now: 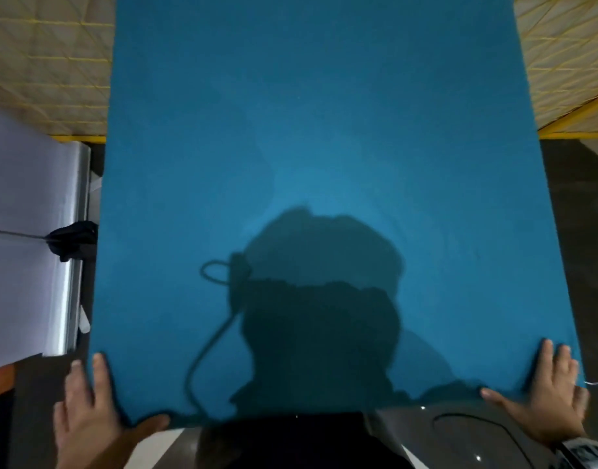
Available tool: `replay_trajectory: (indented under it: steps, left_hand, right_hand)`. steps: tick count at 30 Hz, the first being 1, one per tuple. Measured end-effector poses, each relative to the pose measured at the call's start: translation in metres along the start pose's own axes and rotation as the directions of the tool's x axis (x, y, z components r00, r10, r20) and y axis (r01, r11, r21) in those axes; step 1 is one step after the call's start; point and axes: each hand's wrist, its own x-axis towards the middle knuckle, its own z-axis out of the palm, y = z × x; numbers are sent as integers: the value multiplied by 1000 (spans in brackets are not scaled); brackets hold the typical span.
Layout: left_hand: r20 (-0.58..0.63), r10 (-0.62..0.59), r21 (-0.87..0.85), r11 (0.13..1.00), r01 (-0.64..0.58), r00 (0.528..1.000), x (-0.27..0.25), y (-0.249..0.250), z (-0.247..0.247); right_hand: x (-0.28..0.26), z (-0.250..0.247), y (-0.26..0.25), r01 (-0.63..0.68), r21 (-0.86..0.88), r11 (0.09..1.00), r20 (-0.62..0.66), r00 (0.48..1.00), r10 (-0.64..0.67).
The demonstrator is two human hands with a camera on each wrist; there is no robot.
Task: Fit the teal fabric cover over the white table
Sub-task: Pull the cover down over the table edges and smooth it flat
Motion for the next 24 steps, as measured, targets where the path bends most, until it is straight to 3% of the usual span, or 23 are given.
replay_trajectory:
  steps: [3, 6, 7, 9, 11, 14, 19, 22, 24]
  left_hand:
    - [-215, 5, 24, 1000, 0, 977, 1, 28, -7]
    - [-329, 231, 99, 973, -210, 915, 21, 125, -23]
    - [-337, 300, 114, 954, -278, 892, 30, 163, -26]
    - [-246, 374, 107, 927, -359, 894, 38, 222, -21]
    - [-152, 384, 175, 917, -358, 911, 39, 235, -5]
    - [-174, 335, 205, 932, -299, 926, 30, 181, 17]
    - [-223, 179, 125, 980, -154, 958, 11, 97, 26]
    - [-218, 111, 118, 989, -87, 970, -2, 63, 29]
    - [-264, 93, 62, 995, -79, 960, -3, 66, 19]
  right_hand:
    - [9, -18, -6, 83, 20, 996, -82, 993, -81]
    - [28, -36, -101, 398, -17, 917, -179, 901, -395]
    - [32, -36, -140, 502, -55, 863, -180, 845, -503]
    - [27, -26, -205, 631, -119, 766, -115, 758, -642]
    - [20, -11, -225, 657, -166, 735, -41, 740, -671]
    - [28, 3, -175, 575, -187, 796, -76, 800, -596]
    - [38, -4, -42, 298, -5, 955, -135, 946, -296]
    - [33, -8, 20, 121, 34, 992, -128, 985, -116]
    - [31, -14, 20, 126, 17, 992, -158, 980, -122]
